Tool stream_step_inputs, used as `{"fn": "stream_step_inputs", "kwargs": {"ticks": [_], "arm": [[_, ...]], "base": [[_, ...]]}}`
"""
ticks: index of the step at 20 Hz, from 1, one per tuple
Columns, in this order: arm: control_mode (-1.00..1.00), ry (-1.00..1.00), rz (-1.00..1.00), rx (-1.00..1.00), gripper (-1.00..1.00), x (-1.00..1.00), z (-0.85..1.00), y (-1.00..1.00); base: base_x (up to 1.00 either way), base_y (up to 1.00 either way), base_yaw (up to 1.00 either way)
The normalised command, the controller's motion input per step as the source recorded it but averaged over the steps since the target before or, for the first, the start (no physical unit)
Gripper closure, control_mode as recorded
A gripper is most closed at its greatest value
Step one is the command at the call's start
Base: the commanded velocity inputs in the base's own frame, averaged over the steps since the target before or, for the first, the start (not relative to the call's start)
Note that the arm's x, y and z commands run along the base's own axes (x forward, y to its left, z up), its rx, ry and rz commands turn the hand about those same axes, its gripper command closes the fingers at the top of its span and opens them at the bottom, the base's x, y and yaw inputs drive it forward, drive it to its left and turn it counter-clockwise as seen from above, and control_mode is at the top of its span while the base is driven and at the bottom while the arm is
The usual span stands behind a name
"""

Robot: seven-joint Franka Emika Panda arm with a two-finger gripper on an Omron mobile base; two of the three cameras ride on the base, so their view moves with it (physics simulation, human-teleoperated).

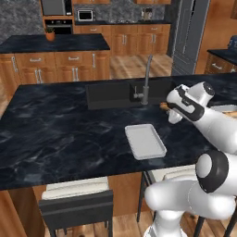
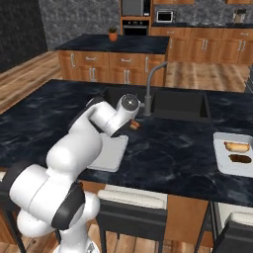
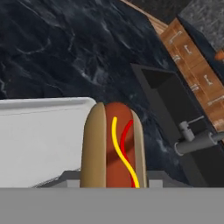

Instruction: Place one cooked food and one vegetable from the large plate to each tupperware container.

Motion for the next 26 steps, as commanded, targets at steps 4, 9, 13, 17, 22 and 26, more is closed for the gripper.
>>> {"fn": "stream_step_inputs", "kwargs": {"ticks": [4,9,13,17,22,26], "arm": [[-1.0,0.0,0.28,-0.03,1.0,0.34,-0.14,0.9],[-1.0,0.07,0.28,-0.17,1.0,0.3,-0.28,0.44],[-1.0,0.0,0.41,-0.13,1.0,0.01,-0.18,0.01],[-1.0,0.0,0.45,-0.31,1.0,0.0,-0.06,0.0],[-1.0,0.0,0.38,-0.25,1.0,0.0,-0.04,0.13],[-1.0,-0.03,0.49,-0.23,1.0,-0.01,-0.27,0.06]], "base": [[0.0,0.0,0.0],[0.0,0.0,0.0],[0.0,0.0,0.0],[0.0,0.0,0.0],[0.0,0.0,0.0],[0.0,0.0,0.0]]}}
